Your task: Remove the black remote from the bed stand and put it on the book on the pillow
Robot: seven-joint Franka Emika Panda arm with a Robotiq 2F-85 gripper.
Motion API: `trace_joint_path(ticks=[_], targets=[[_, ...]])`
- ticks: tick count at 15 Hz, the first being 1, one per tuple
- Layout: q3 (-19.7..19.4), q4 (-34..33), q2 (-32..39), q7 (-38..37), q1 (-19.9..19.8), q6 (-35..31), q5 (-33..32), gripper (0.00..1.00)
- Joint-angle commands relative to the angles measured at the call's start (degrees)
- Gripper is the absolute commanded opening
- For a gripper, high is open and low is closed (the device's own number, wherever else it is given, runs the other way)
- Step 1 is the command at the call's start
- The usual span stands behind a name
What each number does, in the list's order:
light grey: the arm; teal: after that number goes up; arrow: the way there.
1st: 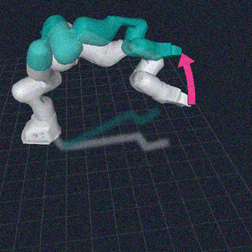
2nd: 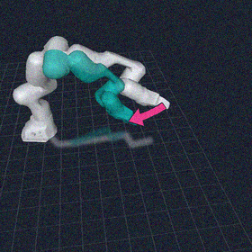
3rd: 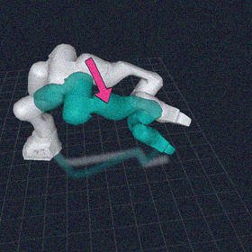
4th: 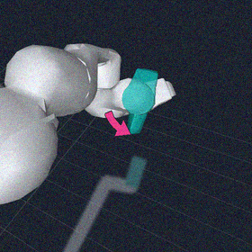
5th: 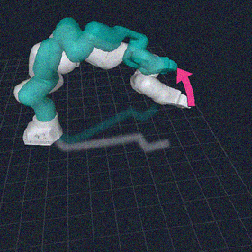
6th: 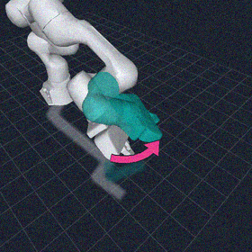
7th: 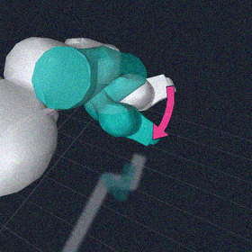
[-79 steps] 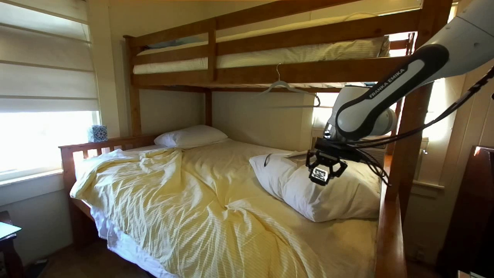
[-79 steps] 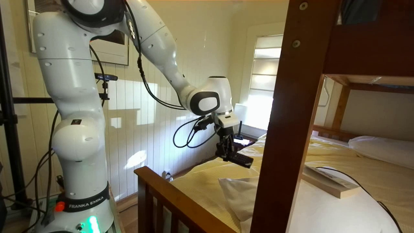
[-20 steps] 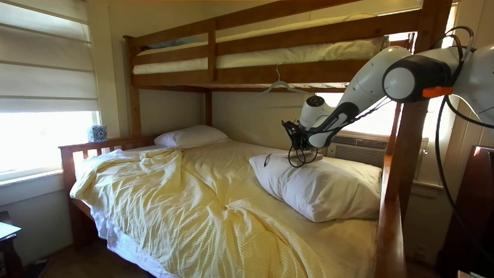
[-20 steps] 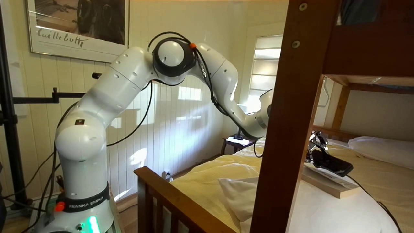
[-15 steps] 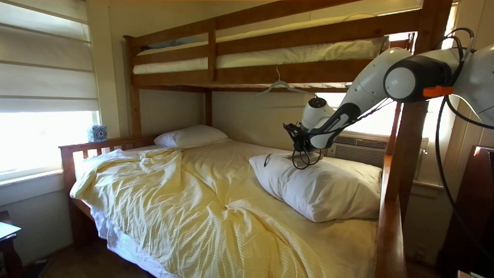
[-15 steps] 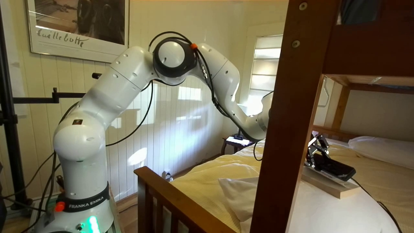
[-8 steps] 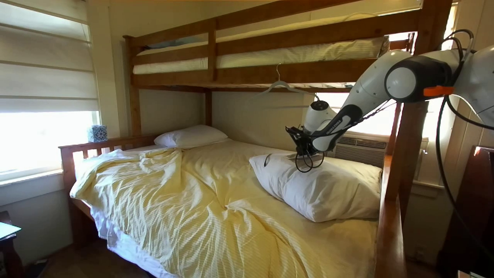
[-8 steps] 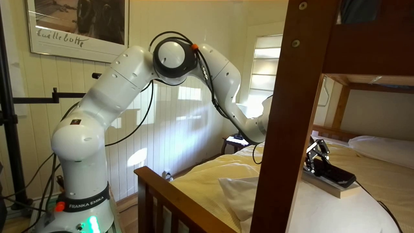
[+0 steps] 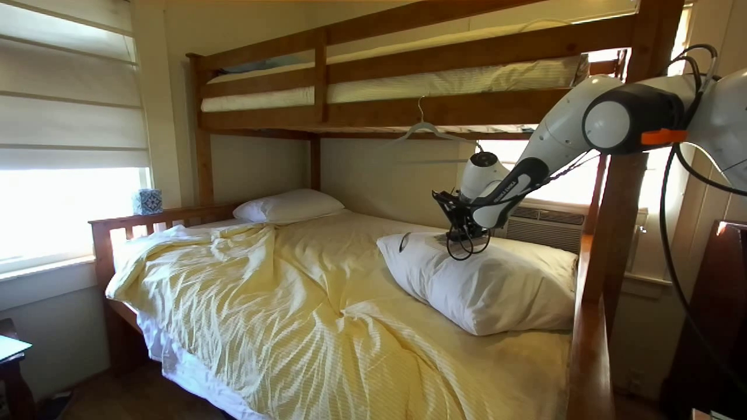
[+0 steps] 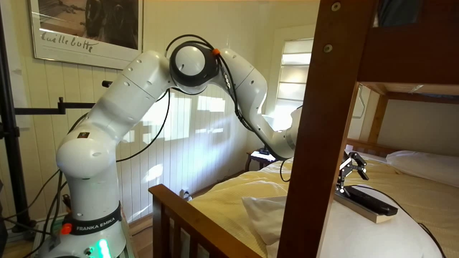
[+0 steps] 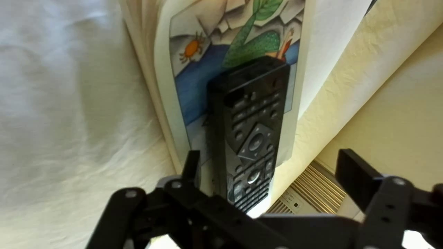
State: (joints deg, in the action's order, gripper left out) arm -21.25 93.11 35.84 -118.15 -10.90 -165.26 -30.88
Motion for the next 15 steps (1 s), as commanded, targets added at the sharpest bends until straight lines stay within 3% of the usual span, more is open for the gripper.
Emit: trace_joint_path(ticks=[1, 2, 5, 11, 13, 15], targets=[[2.0, 2.6, -3.2, 2.3, 0.2, -0.4, -0.1, 1.00], [2.7, 3.7, -4.3, 2.9, 0.7, -1.0, -0.4, 1.00], [9.5, 11.1, -10.2, 7.1, 1.1, -4.3, 0.7, 1.00], [28.9, 21.6, -19.7, 22.0, -3.8, -0.5, 7.5, 1.00], [35.2, 23.9, -22.8, 30.7, -7.5, 0.5, 10.7, 1.00], [44.6, 26.2, -25.9, 38.7, -14.8, 0.5, 13.4, 1.00]])
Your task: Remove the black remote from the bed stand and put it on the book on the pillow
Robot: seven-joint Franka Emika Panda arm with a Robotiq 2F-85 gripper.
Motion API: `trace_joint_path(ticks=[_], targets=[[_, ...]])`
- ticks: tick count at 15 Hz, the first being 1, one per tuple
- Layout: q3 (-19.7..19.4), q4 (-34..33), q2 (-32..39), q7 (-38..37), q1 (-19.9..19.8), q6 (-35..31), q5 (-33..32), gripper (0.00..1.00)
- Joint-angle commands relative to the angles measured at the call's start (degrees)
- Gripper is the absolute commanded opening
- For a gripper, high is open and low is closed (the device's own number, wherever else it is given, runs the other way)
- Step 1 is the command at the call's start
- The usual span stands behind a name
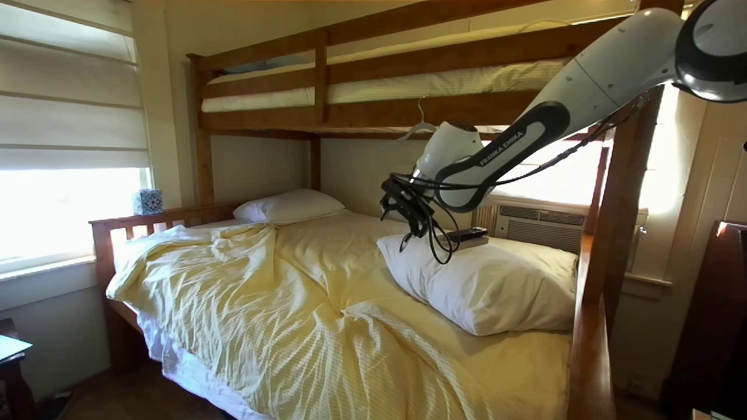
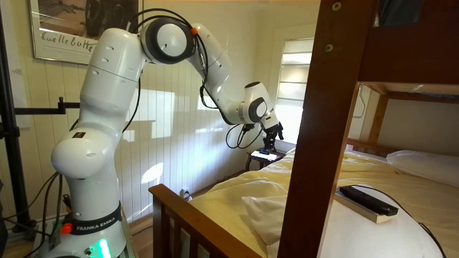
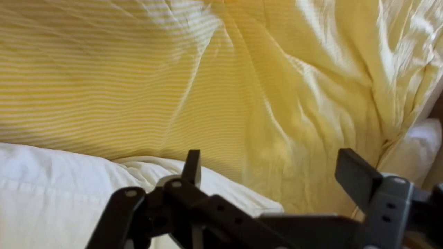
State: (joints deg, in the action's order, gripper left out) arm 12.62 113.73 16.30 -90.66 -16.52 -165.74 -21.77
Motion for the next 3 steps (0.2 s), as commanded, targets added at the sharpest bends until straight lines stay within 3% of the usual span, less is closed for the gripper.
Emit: trace_joint_path(ticks=[1, 2, 3], targets=[[15.4, 5.8, -6.8, 15.4, -12.6, 0.5, 6.3, 1.00], [19.9, 5.6, -6.6, 19.6, -15.7, 0.2, 9.0, 1.00], [13.1, 3.0, -4.2, 12.3, -10.1, 0.1, 4.6, 1.00]])
